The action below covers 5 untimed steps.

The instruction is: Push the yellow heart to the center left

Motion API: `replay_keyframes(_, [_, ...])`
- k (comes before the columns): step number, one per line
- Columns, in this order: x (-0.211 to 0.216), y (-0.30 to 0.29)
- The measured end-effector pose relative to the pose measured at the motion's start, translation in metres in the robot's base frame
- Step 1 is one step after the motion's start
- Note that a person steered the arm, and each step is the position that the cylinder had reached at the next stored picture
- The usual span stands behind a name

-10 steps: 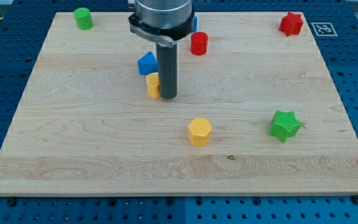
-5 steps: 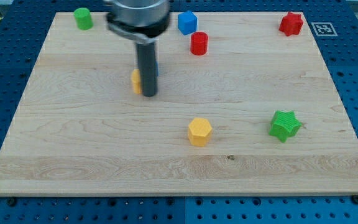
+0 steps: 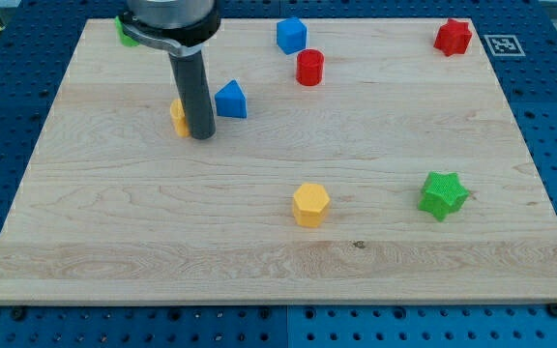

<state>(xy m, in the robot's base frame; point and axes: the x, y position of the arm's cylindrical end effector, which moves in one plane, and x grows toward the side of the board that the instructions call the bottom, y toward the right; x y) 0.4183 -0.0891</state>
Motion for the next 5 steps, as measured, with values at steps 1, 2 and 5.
replay_keyframes(1, [-0.010,0.042])
replay_keyframes(2, [-0.026,0.029])
replay_keyframes(5, [-0.026,-0.054])
